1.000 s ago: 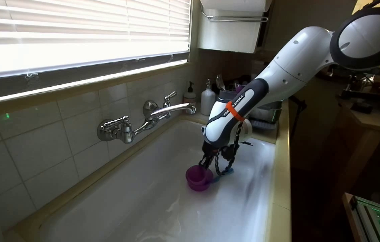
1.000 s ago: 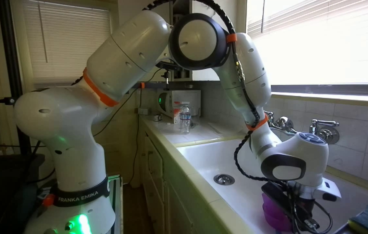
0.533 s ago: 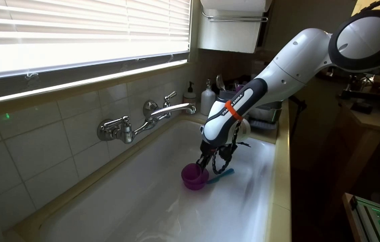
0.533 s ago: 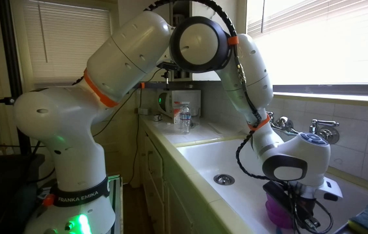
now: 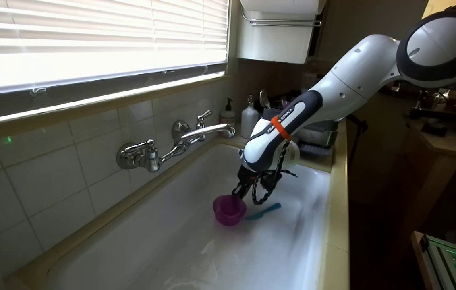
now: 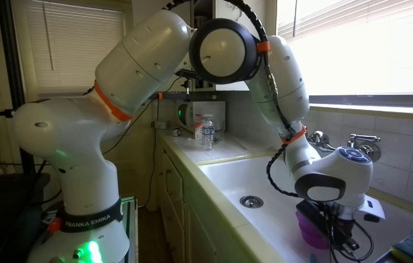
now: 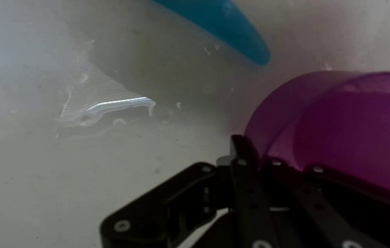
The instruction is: Put the purple cup in the purple bowl then place the bowl on the dishrack.
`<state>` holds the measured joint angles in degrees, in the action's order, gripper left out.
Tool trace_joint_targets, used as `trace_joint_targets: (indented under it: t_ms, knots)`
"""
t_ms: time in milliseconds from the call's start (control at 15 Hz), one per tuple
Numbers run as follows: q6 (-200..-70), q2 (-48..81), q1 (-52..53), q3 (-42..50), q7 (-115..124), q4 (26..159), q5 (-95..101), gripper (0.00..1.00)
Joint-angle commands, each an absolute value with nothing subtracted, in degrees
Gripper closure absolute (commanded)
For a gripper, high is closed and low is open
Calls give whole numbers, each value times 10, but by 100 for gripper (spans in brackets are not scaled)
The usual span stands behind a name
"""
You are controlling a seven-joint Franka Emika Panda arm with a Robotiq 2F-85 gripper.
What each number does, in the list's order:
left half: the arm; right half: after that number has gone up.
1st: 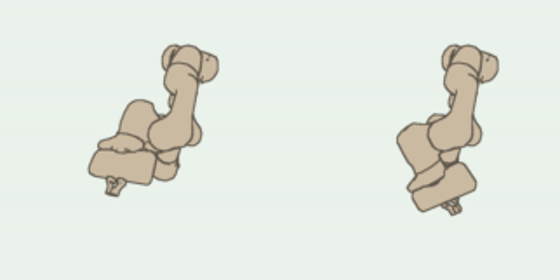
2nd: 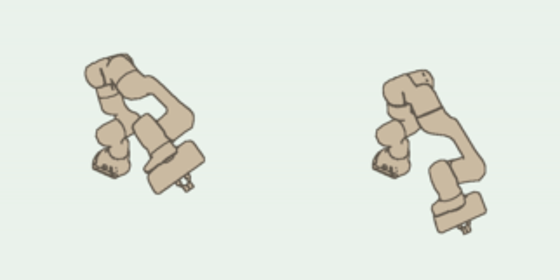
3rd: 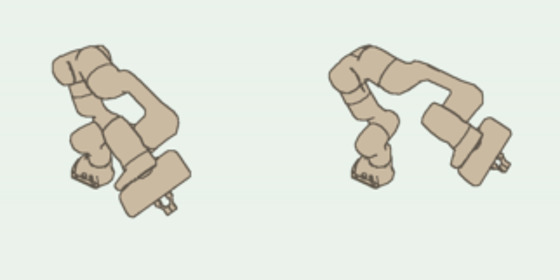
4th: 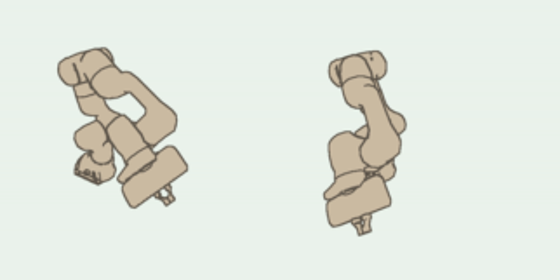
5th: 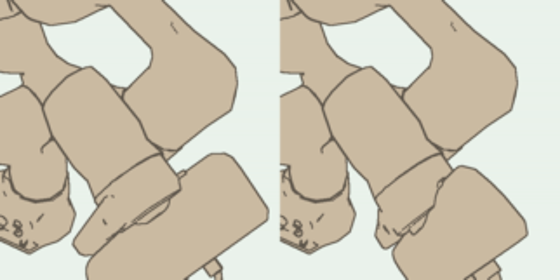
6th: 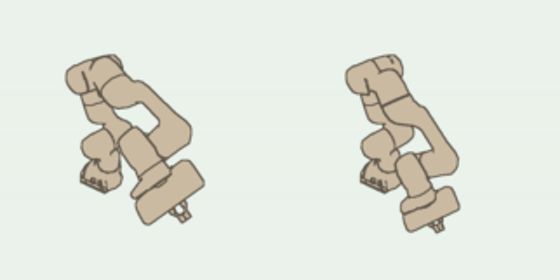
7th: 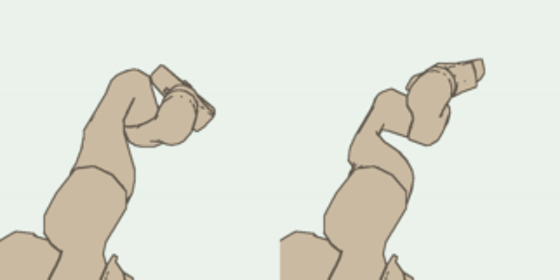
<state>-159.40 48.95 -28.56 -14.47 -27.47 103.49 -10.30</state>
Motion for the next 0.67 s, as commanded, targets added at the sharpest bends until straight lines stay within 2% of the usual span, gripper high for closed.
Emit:
trace_joint_targets:
  t_ms: [0,600]
  knots:
    - [-1594,465,-309,-164,-301,1059,-108,99]
    - [-1549,366,-334,-185,-355,1127,-122,99]
